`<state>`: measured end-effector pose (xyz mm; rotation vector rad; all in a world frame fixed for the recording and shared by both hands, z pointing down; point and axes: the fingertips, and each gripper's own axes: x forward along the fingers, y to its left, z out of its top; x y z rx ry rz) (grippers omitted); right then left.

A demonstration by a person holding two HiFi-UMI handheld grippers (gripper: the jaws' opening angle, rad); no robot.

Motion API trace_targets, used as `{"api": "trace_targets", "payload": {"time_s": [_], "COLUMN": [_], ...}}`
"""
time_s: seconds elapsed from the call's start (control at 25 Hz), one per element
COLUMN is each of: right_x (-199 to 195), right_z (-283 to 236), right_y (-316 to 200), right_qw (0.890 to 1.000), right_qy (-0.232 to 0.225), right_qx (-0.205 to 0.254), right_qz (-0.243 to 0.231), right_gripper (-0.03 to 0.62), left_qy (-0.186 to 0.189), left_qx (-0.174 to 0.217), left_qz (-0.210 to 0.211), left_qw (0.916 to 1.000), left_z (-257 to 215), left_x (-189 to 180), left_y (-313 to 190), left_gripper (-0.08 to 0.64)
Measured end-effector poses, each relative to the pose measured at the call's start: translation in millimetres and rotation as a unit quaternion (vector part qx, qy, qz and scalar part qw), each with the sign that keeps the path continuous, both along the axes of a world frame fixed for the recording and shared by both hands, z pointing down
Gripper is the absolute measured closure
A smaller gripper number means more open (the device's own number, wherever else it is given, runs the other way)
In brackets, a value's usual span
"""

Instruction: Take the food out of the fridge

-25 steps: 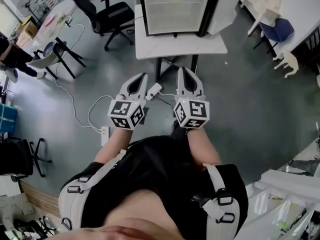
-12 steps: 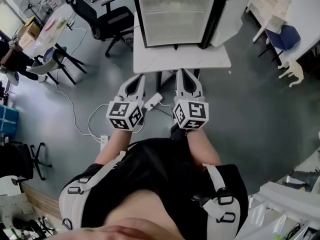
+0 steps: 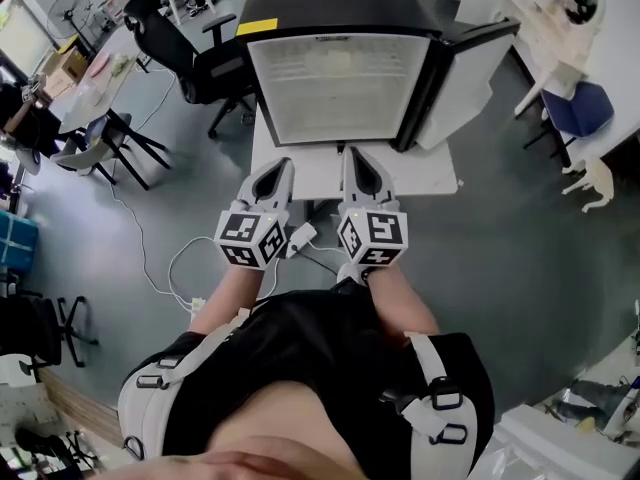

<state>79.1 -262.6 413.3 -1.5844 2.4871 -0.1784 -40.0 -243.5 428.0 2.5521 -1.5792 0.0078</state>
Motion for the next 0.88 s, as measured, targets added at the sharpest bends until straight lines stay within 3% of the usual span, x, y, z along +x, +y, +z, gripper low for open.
{"api": "trace_targets", "payload": {"time_s": [0.2,0.48,0.68,0.88], "right_x": [16,12,4,10], "right_z": [-3,2,-1,0], "right_y": [-53,-93,-113,-132], "right_qw": [1.0,0.999,0.998,0.997], "right_qy": [-0.005,-0.003,-0.032,-0.068], "right_qx": [-0.006,-0.025,-0.04,-0.045], "right_qz": [-0.014,-0.026,-0.027,0.003], "right_gripper": [0.584,0.584,0.584,0.583], "left_qy": [0.0,0.002,0.001,-0.002], "left_qx": [0.0,-0.006,-0.002,-0.01], "left_qz": [-0.01,-0.016,-0.007,-0.002], "left_qw": [0.9999,0.9999,1.0,0.9999], "left_z": [-4,-3,-11,-6], "left_x": [20,19,12,8], "left_y": [-50,-88,-111,-124], "left_gripper": [0.558,0.558,0.558,0.558]}}
